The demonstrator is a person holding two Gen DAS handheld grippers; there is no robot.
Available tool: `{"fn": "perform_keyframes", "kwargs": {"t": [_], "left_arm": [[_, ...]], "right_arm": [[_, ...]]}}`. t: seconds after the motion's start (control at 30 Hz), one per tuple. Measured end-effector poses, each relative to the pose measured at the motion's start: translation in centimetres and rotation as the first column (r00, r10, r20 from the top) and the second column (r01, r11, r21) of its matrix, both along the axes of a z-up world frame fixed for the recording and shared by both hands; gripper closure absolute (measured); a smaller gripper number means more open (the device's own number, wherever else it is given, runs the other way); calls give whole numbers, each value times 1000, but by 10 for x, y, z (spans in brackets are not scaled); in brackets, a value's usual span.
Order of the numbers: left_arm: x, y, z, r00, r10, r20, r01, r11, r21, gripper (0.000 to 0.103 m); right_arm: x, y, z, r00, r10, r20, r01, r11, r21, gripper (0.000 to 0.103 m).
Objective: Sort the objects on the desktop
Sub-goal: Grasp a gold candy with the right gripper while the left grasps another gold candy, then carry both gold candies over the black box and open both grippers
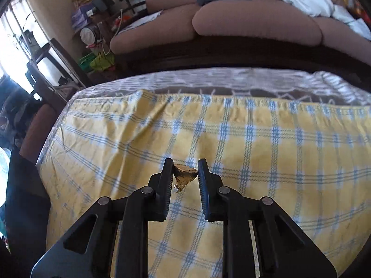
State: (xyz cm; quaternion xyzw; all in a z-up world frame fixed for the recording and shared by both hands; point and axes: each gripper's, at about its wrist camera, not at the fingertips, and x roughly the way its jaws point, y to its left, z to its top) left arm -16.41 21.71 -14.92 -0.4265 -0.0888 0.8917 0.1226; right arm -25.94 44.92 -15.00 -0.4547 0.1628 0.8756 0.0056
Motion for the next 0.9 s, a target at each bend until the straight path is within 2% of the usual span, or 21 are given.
{"fn": "perform_keyframes", "kwargs": {"t": [0.07, 0.13, 0.17, 0.23, 0.27, 0.3, 0.33, 0.37, 0.43, 0.5, 0.67, 0.8, 0.9], "left_arm": [[-10, 11, 1, 999, -32, -33, 30, 998, -54, 7], [-20, 18, -4, 999, -40, -15, 39, 995, -88, 10], [-26, 20, -9, 999, -44, -6, 44, 996, -82, 13], [-31, 19, -18, 999, -48, 13, 48, 998, -43, 40], [-32, 18, -21, 999, -36, 9, 36, 999, -38, 46], [-30, 16, -20, 1000, -21, -13, 21, 999, -41, 65], [-29, 12, -20, 999, -27, -22, 26, 999, -18, 89], [-27, 8, -20, 999, -33, -17, 33, 999, 14, 96], [-23, 1, -19, 999, -28, -28, 29, 998, 60, 96], [-19, -4, -15, 998, -21, -54, 24, 998, 56, 96], [-6, -24, 1, 997, 11, -72, -4, 995, 100, 96], [18, -40, 26, 995, 28, -92, -21, 997, 79, 96], [42, -60, 58, 990, 28, -136, -22, 999, 44, 96]], "right_arm": [[1, -3, 5, 1000, 15, -8, -15, 1000, -20, 83], [1, -6, 8, 999, 35, -14, -36, 998, -55, 83], [0, -8, 9, 999, 44, -13, -45, 997, -57, 83], [-1, -13, 9, 998, 55, -5, -55, 998, -43, 83], [-2, -15, 9, 998, 61, -3, -61, 997, -40, 83], [-1, -16, 9, 998, 64, -4, -65, 997, -38, 83], [0, -17, 10, 998, 65, -6, -65, 997, -34, 83], [1, -16, 12, 998, 64, -7, -64, 997, -31, 83], [2, -16, 15, 998, 57, -10, -57, 998, -24, 83], [4, -15, 18, 998, 53, -15, -53, 998, -23, 83], [8, -14, 30, 998, 52, -33, -53, 998, -24, 83], [13, -18, 44, 996, 62, -60, -65, 997, -35, 83], [15, -30, 55, 993, 91, -77, -93, 995, -26, 83]]}}
